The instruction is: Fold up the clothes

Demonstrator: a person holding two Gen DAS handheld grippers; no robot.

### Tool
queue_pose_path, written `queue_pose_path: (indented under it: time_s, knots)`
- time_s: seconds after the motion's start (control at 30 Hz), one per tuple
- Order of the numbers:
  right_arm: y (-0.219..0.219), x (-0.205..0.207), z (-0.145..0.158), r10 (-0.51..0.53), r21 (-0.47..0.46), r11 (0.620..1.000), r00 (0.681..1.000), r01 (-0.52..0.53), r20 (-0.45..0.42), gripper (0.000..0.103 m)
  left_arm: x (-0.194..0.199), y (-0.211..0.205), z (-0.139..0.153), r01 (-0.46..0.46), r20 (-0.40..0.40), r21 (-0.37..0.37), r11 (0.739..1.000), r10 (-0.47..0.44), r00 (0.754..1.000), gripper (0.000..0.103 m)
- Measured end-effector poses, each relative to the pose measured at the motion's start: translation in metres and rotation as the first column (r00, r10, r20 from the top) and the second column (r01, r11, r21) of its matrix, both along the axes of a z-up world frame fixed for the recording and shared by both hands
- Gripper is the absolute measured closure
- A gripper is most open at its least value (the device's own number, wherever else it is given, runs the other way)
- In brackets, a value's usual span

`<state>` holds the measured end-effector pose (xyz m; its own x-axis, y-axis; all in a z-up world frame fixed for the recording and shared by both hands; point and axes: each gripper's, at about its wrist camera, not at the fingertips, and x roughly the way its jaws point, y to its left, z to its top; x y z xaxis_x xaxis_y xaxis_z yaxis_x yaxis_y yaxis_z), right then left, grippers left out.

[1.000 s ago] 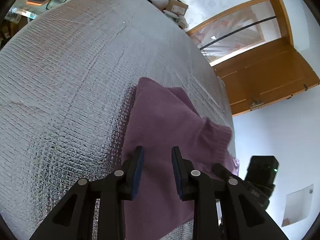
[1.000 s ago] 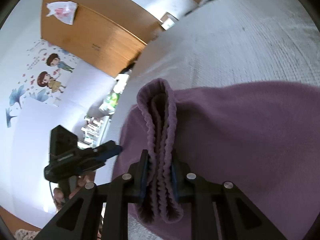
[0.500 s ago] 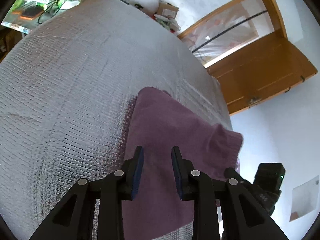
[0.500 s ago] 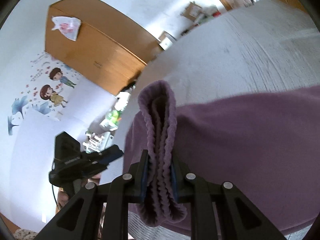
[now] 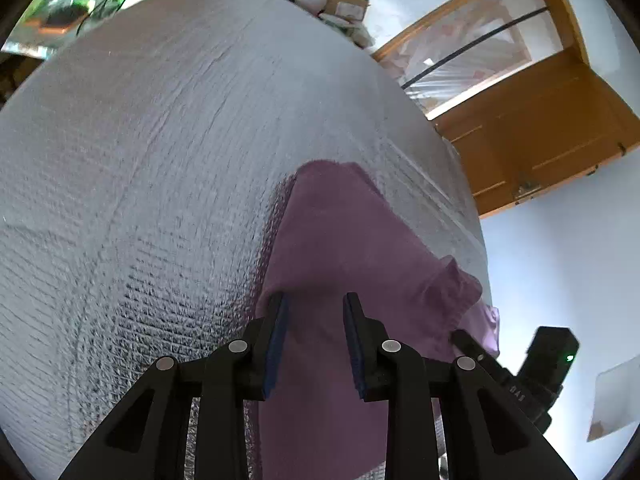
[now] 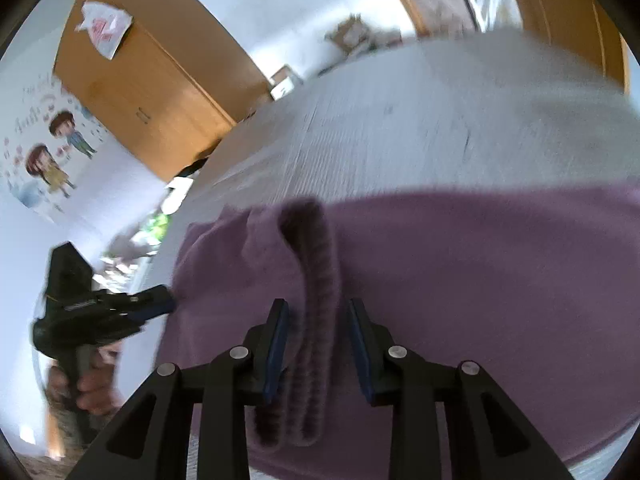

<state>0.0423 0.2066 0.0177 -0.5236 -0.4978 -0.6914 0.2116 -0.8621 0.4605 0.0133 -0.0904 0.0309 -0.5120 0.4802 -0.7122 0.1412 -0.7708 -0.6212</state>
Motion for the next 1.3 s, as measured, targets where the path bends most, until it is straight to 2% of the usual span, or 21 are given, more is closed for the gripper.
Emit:
queue_pose_path:
  time_s: [0.17,0.3,0.4,0.53,0.67,0.83,1.1,1.23,1.3]
  knots:
    - [-0.02,-0.007,0.028,0.051,0.054,0.998,0.99,-0.044,-0.13,0.071,-0.007,0.004,0.017,0.015,-0.066,-0.014,1.0,-0.015,0.998,0.074]
    - [-0.048,-0.013,0.036,0.127,0.124,0.987,0.97,-0.103,-0.206,0.071,-0.008,0.02,0.023,0.059,-0.095,-0.038,0.998,-0.062,0.993,0.074]
    - [-0.066,-0.02,0.031,0.166,0.209,0.97,0.966,-0.124,-0.199,0.073,-0.021,0.031,0.018,0.089,-0.086,-0.046,0.995,-0.092,0.992,0.074]
    - [-0.072,-0.034,0.013,0.088,0.335,0.942,0.986,-0.036,-0.142,0.075,-0.036,0.028,0.0,0.08,-0.036,-0.061,0.995,-0.082,0.996,0.074]
    - [-0.063,-0.039,0.001,0.066,0.305,0.952,0.992,-0.03,-0.11,0.075,-0.042,0.02,-0.012,0.065,-0.01,-0.033,0.997,-0.065,0.998,0.074]
    - [-0.061,-0.035,0.008,0.041,0.283,0.959,0.99,-0.003,-0.131,0.075,-0.044,0.014,-0.011,0.053,-0.011,-0.019,0.998,-0.053,0.999,0.074]
    - [-0.075,0.006,0.026,0.207,0.278,0.95,0.957,-0.145,-0.206,0.075,-0.029,0.017,-0.001,0.065,-0.032,-0.024,0.998,-0.065,0.997,0.074]
    - [-0.081,0.013,0.001,0.231,0.309,0.935,0.961,-0.176,-0.152,0.076,-0.021,0.011,-0.005,0.052,-0.025,-0.033,0.998,-0.053,0.998,0.074]
    - [-0.08,0.021,-0.003,0.226,0.316,0.936,0.955,-0.157,-0.194,0.076,-0.016,0.005,-0.007,0.044,-0.023,-0.013,0.999,-0.045,0.999,0.074]
